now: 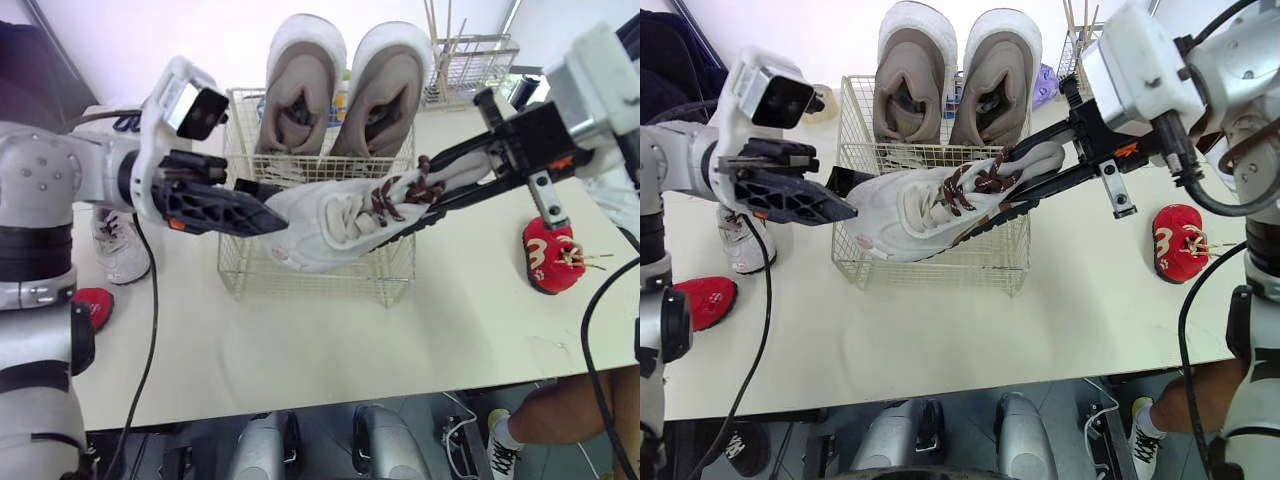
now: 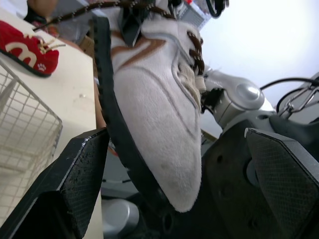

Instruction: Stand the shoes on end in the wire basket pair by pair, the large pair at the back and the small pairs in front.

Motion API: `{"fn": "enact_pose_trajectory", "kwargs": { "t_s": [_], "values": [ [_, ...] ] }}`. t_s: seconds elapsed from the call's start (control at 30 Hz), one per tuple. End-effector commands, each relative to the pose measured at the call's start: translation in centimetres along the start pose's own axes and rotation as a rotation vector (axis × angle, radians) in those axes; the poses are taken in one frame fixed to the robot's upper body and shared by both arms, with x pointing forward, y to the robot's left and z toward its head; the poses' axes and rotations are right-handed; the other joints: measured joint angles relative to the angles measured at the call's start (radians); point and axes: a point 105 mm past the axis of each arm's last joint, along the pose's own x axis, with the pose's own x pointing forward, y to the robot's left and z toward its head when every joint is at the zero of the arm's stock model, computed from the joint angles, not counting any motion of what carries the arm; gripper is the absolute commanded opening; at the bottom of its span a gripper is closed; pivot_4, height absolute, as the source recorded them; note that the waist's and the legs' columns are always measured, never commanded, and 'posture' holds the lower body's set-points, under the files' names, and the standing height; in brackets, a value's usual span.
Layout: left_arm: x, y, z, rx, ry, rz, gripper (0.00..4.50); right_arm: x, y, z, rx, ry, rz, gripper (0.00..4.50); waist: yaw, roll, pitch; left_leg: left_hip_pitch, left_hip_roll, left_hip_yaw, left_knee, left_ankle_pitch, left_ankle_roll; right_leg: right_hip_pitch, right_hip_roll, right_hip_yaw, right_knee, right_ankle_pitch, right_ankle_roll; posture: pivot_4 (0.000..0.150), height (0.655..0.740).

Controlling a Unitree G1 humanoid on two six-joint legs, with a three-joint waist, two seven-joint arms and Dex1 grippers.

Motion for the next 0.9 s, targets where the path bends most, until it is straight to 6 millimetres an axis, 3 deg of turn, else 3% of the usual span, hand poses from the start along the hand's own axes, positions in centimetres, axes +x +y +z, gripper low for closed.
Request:
{"fn": "enact_pose_trajectory", "kwargs": {
  "t_s": [0.03,0.07,0.17,0.33,0.4,0.6,0.7,0.73,0.77,0.87,0.9],
  "values": [
    [0.2,-0.4,-0.4,0.011,0.028,-0.012,4.50,-0.6,-0.4,1.3,-0.065,-0.009,-0.019,0.33,0.001,0.000,0.000,0.000,0.000,0.000,0.000,0.000,0.000,0.000,0.000,0.000,0.000,0.000,0.000,0.150,0.7400],
    [0.3,-0.3,-0.5,0.010,0.031,-0.013,4.50,-0.6,-0.4,1.4,-0.066,-0.012,-0.015,0.33,0.001,0.000,0.000,0.000,0.000,0.000,0.000,0.000,0.000,0.000,0.000,0.000,0.001,0.000,0.000,0.150,0.7400],
    [0.5,-0.2,-0.8,0.005,0.041,-0.018,3.63,-0.4,-0.3,1.6,-0.065,-0.023,-0.007,0.33,0.001,0.000,0.000,0.000,0.000,0.000,0.001,0.000,0.000,0.000,0.000,0.000,0.002,0.000,0.000,0.150,0.7400],
    [0.8,0.1,-0.6,-0.006,0.025,-0.031,1.21,0.1,-0.2,2.2,-0.067,-0.046,0.011,0.33,0.001,0.000,0.000,0.000,0.000,0.000,0.001,0.000,-0.001,-0.001,-0.001,0.000,0.004,0.000,0.000,0.150,0.7400],
    [1.0,0.1,-0.7,-0.010,0.022,-0.040,0.47,0.2,-0.1,2.4,-0.066,-0.055,0.014,0.33,0.001,0.000,0.000,0.000,0.000,0.000,0.001,0.001,-0.001,-0.001,-0.001,0.000,0.005,0.000,0.000,0.150,0.7400],
    [0.8,0.1,-1.0,-0.017,0.002,-0.031,0.32,0.1,-0.2,2.3,-0.002,-0.063,-0.002,0.33,0.001,0.000,0.000,0.000,0.000,0.000,0.001,0.001,-0.001,-0.002,-0.001,0.000,0.006,0.000,0.000,0.150,0.7400],
    [0.6,0.1,-1.2,-0.017,-0.024,-0.013,0.32,-0.6,-0.3,2.1,0.065,-0.060,-0.022,1.68,0.001,0.000,0.000,0.000,0.000,0.000,0.001,0.001,-0.001,-0.002,-0.001,0.001,0.006,0.000,0.000,0.150,0.7400],
    [0.5,0.1,-1.2,-0.018,-0.035,-0.009,0.32,-0.8,-0.2,2.2,0.082,-0.065,-0.025,2.35,0.001,0.000,0.000,0.000,0.000,0.000,0.001,0.001,-0.001,-0.002,-0.001,0.001,0.007,0.000,0.000,0.150,0.7400],
    [0.4,0.1,-1.3,-0.018,-0.045,-0.003,0.32,-1.1,-0.3,2.3,0.095,-0.074,-0.036,2.66,0.002,0.000,0.000,0.000,0.000,0.000,0.001,0.001,-0.001,-0.002,-0.001,0.001,0.007,0.000,0.000,0.150,0.7400],
    [0.2,0.1,-1.6,-0.016,-0.078,0.015,0.32,-2.0,-0.6,2.7,0.131,-0.101,-0.081,4.33,0.001,0.000,0.000,0.000,0.000,0.000,0.001,0.001,-0.001,-0.002,-0.002,0.001,0.007,0.000,0.000,0.150,0.7400],
    [0.2,0.1,-1.8,-0.010,-0.087,0.021,0.32,-2.4,-0.8,2.8,0.153,-0.114,-0.102,4.42,0.001,0.000,0.000,0.000,-0.001,0.000,0.001,0.001,-0.001,-0.002,-0.002,0.001,0.007,0.000,0.000,0.150,0.7400]
  ]
}}
